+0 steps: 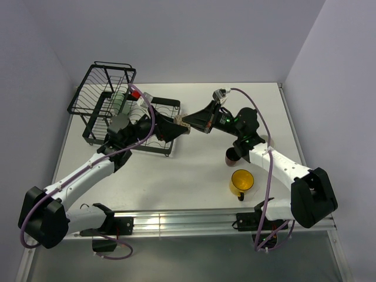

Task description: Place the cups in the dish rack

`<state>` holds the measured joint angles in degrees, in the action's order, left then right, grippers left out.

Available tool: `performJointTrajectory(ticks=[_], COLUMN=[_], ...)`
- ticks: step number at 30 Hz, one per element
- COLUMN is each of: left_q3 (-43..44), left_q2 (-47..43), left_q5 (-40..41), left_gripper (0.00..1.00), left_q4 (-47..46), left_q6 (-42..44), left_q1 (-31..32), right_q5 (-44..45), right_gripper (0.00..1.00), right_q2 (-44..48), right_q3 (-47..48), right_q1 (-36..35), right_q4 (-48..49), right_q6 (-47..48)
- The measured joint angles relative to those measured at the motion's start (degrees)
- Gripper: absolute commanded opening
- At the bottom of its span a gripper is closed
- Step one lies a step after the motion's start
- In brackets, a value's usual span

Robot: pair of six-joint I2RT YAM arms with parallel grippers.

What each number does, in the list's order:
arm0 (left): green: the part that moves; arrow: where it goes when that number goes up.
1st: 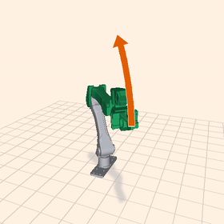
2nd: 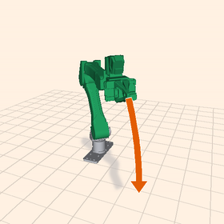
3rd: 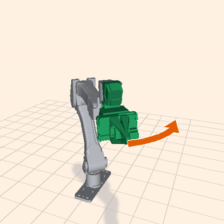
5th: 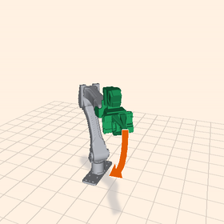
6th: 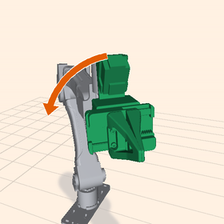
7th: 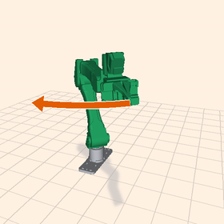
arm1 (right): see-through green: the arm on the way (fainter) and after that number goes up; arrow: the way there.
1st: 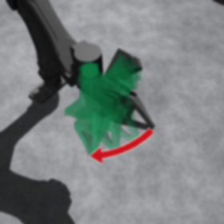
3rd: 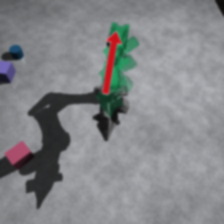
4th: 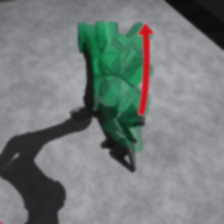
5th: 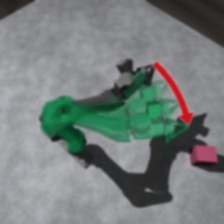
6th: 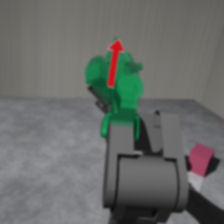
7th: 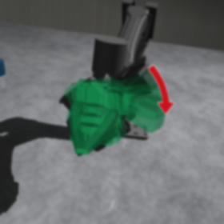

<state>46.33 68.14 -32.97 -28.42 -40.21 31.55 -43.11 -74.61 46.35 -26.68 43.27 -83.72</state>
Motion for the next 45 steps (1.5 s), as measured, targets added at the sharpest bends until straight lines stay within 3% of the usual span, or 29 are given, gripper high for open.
performJointTrajectory(ticks=[3, 4, 10, 20, 26, 33, 40, 45], left_q3=[0.00, 0.00, 0.24, 0.66, 1.03, 2.08, 3.52, 8.92], left_q2=[0.02, 0.04, 0.22, 0.15, -1.62, -3.96, -6.43, -5.90], left_q5=[-0.07, -0.07, -0.17, -0.28, -0.07, 2.47, 6.36, 14.58], left_gripper=[0.53, 0.40, 0.00, 0.00, 0.00, 0.00, 0.00, 0.00], left_q4=[0.09, 0.20, 0.44, 3.96, 6.93, 11.65, 16.55, 24.11], left_q6=[-0.28, -0.35, -0.46, -0.52, -0.33, 1.62, 3.91, 5.84], left_q1=[0.02, 0.02, -0.02, -0.07, -0.04, 0.04, -0.02, -0.39], right_q5=[0.09, 0.07, 0.20, 1.60, 3.26, 6.88, 16.98, 24.70], right_gripper=[0.00, 0.00, 0.00, 0.31, 0.41, 0.47, 0.49, 0.50], right_q2=[-0.26, -0.33, -0.37, 0.96, 2.51, 5.90, 13.46, 17.55], right_q3=[0.00, 0.00, 0.00, 0.26, 0.68, 1.01, 1.44, 2.43], right_q1=[-0.02, 0.00, 0.00, -0.20, -0.68, -0.70, 0.59, 1.22], right_q4=[0.11, 0.20, -0.09, -6.03, -10.19, -16.79, -30.71, -39.45], right_q6=[-0.04, -0.09, 0.33, 5.14, 8.33, 12.66, 20.00, 25.07])
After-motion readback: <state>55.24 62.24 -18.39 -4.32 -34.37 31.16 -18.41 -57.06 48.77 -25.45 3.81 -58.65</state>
